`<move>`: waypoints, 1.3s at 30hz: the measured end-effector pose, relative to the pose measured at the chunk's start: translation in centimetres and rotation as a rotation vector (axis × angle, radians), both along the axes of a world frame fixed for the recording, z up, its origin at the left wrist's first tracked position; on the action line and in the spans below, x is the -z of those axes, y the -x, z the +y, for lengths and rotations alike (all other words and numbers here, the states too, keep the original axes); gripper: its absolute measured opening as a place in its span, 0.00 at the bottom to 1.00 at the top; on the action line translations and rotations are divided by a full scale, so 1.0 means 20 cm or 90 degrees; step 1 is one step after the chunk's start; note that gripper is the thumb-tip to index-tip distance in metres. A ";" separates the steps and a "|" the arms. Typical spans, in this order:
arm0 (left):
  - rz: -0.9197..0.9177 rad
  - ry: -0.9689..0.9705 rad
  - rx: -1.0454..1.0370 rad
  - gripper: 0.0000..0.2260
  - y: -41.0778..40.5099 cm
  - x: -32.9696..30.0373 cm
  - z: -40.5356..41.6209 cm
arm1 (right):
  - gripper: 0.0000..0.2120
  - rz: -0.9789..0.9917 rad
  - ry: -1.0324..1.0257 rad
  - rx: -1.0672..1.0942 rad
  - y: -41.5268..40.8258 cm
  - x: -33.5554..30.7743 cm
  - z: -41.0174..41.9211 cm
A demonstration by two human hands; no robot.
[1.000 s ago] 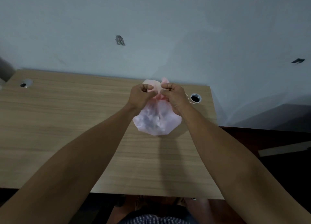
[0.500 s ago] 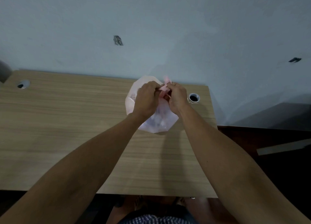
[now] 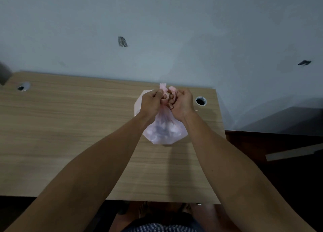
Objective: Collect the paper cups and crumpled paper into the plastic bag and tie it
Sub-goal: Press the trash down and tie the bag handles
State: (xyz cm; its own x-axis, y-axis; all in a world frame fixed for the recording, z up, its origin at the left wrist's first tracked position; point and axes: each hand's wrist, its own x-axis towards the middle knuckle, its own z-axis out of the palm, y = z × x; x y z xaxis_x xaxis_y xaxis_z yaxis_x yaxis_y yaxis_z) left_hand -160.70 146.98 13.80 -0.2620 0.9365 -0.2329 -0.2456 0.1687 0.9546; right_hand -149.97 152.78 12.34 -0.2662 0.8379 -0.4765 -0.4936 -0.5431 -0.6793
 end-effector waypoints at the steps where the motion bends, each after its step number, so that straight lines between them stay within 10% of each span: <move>1: -0.035 0.009 0.007 0.14 0.01 0.01 0.00 | 0.07 -0.005 -0.009 -0.006 0.00 0.00 -0.01; 9: -0.044 0.021 0.093 0.06 0.05 0.03 -0.03 | 0.11 -0.185 -0.049 0.010 -0.01 0.03 -0.04; 24: -0.205 0.069 0.090 0.18 0.15 0.13 -0.01 | 0.19 -0.148 0.005 0.093 0.00 0.05 -0.05; 39: -0.177 0.068 -0.018 0.07 0.20 0.18 0.01 | 0.11 -0.207 -0.221 -0.226 -0.05 -0.02 -0.08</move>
State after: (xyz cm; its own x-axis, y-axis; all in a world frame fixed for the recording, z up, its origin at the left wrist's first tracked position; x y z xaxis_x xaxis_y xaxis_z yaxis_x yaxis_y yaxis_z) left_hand -164.67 147.25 10.20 -0.2004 0.8960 -0.3962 -0.5008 0.2540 0.8275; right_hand -148.87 151.22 12.74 -0.4446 0.8458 -0.2948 -0.0591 -0.3561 -0.9326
